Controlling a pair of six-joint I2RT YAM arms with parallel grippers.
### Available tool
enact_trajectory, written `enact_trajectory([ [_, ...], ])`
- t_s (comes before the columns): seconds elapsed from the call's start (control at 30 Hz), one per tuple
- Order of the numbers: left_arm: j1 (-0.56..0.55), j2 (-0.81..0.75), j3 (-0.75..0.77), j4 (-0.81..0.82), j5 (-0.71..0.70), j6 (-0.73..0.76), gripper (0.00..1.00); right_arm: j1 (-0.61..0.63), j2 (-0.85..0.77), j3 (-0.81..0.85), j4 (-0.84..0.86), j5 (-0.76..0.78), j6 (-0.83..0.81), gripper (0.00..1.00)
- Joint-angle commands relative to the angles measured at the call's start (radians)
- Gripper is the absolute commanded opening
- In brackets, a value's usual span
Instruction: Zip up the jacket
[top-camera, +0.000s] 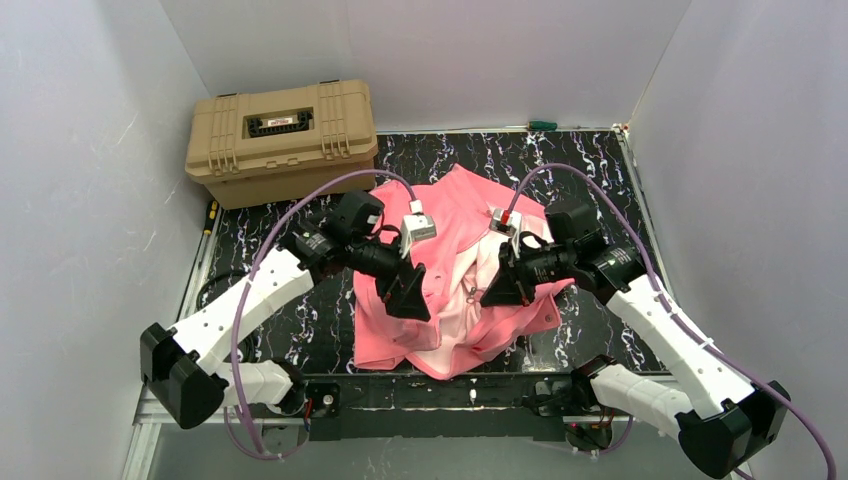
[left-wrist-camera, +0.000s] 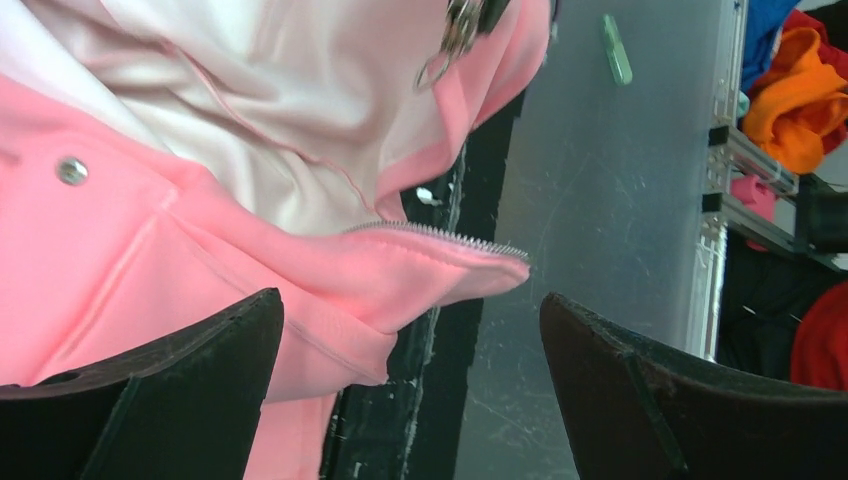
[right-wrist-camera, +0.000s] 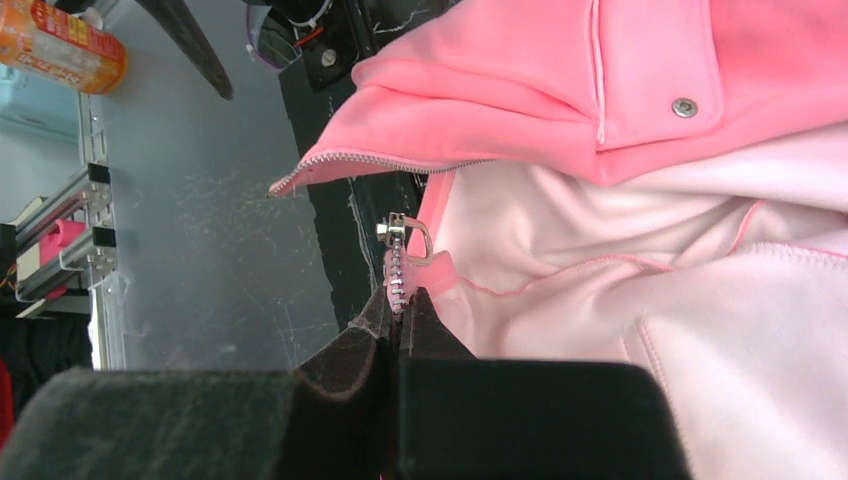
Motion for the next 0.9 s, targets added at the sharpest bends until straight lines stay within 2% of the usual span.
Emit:
enact_trajectory([
  [0.0,-0.002,0.004,-0.112,0.084,0.065,-0.035,0.98,0.004,-0.010,0.066,-0.065,0.024,-0.043,0.01],
  [0.1,-0.002,0.022,-0.161,0.169,0.133,-0.051,0.98,0.004,-0.007,0.068,-0.068,0.028,-0.047,0.01],
  [0.17,-0.007,0.015,-0.199,0.217,0.130,-0.023,0.98,0.005,-0.005,0.069,-0.067,0.026,-0.050,0.01],
  [0.43,-0.117,-0.009,-0.284,0.337,-0.099,0.138,0.98,0.005,-0.008,0.057,-0.043,0.027,-0.045,0.01],
  [0.53,-0.133,0.024,-0.291,0.369,-0.129,0.151,0.98,0.005,-0.013,0.047,-0.029,0.037,-0.036,0.01],
  [0.57,-0.133,0.041,-0.287,0.372,-0.122,0.152,0.91,0.005,-0.013,0.044,-0.028,0.041,-0.035,0.01],
  [0.67,-0.133,0.080,-0.273,0.379,-0.105,0.141,0.52,0.005,-0.008,0.038,-0.023,0.045,-0.036,0.01],
  [0.7,-0.133,0.085,-0.271,0.388,-0.111,0.131,0.38,0.005,-0.007,0.037,-0.021,0.046,-0.036,0.01],
  [0.73,-0.132,0.086,-0.269,0.395,-0.121,0.122,0.11,0.005,-0.008,0.037,-0.018,0.047,-0.034,0.01],
  [0.77,-0.131,0.080,-0.267,0.403,-0.152,0.103,0.00,0.005,-0.008,0.038,-0.016,0.048,-0.034,0.01],
  [0.87,-0.113,0.081,-0.225,0.355,-0.150,0.104,0.00,0.005,-0.013,0.039,-0.013,0.060,-0.036,0.01],
])
